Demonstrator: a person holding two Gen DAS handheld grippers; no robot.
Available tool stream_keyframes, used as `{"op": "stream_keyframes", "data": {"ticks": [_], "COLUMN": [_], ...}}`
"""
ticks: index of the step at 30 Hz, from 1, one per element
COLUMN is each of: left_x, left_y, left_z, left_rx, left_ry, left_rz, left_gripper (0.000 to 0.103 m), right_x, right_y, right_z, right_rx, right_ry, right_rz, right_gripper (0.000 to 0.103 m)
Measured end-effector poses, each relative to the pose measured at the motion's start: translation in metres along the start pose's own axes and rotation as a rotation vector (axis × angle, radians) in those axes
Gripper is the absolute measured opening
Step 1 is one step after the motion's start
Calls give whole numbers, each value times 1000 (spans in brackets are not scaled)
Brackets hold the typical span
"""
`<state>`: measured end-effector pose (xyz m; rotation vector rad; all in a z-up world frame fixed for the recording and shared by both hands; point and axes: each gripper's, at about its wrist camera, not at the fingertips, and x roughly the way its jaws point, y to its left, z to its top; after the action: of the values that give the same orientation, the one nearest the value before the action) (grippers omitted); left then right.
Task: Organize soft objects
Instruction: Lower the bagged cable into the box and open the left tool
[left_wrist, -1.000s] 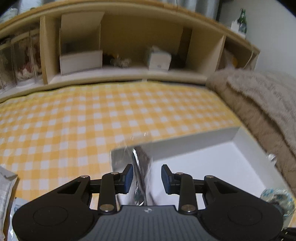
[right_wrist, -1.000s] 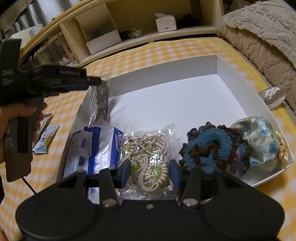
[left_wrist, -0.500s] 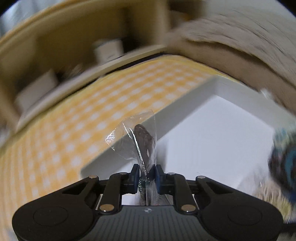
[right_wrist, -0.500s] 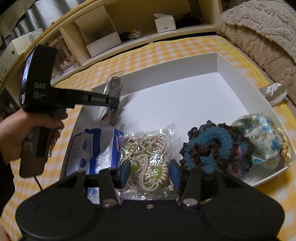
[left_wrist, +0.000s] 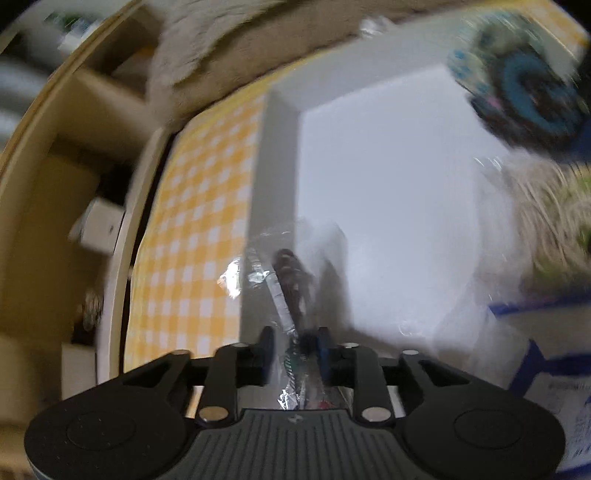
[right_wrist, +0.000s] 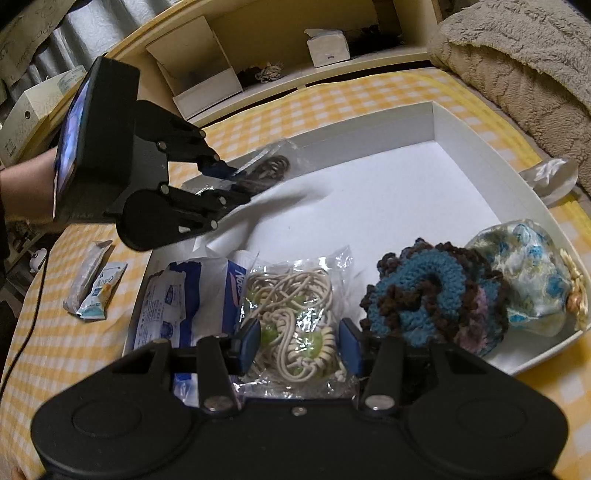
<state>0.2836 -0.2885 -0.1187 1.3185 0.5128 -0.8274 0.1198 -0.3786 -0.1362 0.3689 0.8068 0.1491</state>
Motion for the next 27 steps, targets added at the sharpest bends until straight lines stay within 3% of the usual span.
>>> {"op": "stream_keyframes", "data": {"ticks": [5, 17, 20, 27], "left_x": [-12, -73, -92, -143], "left_y": [22, 31, 30, 21], "left_z": [-4, -27, -37, -59], "left_rx": [-237, -659, -730, -844], "left_ry": [-32, -102, -99, -135], "left_rz": [-49, -133, -132, -95], "left_gripper": [51, 58, 60, 76], "right_x": [0, -29, -40, -69], "right_y": [-1, 11, 15, 30], "right_z": [0, 18, 21, 26], "right_rx": [1, -3, -16, -61], "right_ry": [3, -40, -45, -74], "right_rz": [-2, -18, -24, -68], "right_gripper": [50, 61, 65, 68]}}
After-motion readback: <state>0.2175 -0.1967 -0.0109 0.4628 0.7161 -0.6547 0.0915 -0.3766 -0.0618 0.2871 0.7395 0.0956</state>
